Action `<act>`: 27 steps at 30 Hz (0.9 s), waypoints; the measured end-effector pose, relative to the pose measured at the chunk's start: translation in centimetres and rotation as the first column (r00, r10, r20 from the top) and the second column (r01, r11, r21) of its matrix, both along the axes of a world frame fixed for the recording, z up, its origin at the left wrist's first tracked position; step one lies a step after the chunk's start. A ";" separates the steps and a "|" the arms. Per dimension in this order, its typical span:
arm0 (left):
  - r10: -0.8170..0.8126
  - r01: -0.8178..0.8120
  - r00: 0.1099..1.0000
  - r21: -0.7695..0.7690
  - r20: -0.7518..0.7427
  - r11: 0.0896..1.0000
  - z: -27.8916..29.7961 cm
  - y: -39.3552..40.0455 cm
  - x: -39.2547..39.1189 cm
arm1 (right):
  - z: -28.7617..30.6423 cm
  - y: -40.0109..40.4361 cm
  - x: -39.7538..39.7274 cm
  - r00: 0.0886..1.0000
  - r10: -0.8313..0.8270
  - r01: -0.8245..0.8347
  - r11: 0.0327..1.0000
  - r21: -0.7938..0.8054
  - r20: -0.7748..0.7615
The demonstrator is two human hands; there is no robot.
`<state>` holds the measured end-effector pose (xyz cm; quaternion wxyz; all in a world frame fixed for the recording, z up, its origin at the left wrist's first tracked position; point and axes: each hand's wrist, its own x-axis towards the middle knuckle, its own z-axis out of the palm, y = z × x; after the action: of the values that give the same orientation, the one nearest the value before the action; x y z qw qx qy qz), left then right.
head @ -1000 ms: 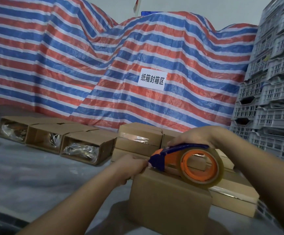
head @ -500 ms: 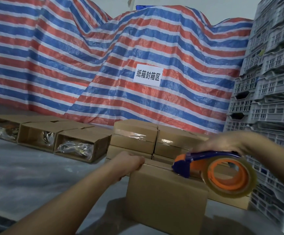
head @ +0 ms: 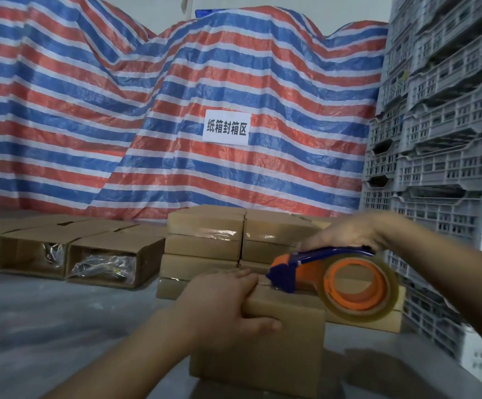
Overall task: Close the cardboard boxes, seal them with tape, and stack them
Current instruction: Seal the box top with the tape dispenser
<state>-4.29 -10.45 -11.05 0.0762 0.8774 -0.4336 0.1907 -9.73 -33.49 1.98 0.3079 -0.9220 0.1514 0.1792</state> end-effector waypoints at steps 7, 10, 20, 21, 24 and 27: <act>0.012 -0.012 1.000 0.014 -0.020 1.000 -0.2 0.5 0.4 | 2.2 -5.0 -2.6 0.999 0.041 -0.040 0.998 -0.047 0.011; 0.005 -0.004 1.000 0.017 -0.023 1.000 0.1 0.5 0.1 | 0.9 -5.7 -3.2 1.000 0.022 -0.022 0.992 -0.128 -0.001; -0.054 0.058 0.998 0.102 -0.039 0.993 2.4 -5.0 -2.0 | -1.5 -6.2 -3.3 0.993 -0.046 0.062 0.987 -0.146 0.110; -0.070 0.078 0.994 0.100 -0.081 0.992 2.0 -5.7 -2.2 | -1.7 -6.3 -3.3 0.993 -0.047 0.063 0.988 -0.141 0.110; -0.066 0.072 0.996 0.116 -0.058 0.991 0.6 -6.3 -1.8 | -2.0 -6.8 -3.4 0.994 -0.048 0.059 0.992 -0.112 0.099; -0.080 0.082 0.996 0.100 -0.029 0.992 0.3 -6.0 -1.4 | -0.9 -7.2 -3.9 0.997 0.012 -0.007 0.998 -0.064 0.077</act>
<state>-5.65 -16.42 -10.79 0.0449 0.8641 -0.4769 0.1545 -13.65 -40.69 1.13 0.2832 -0.9383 0.1408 0.1401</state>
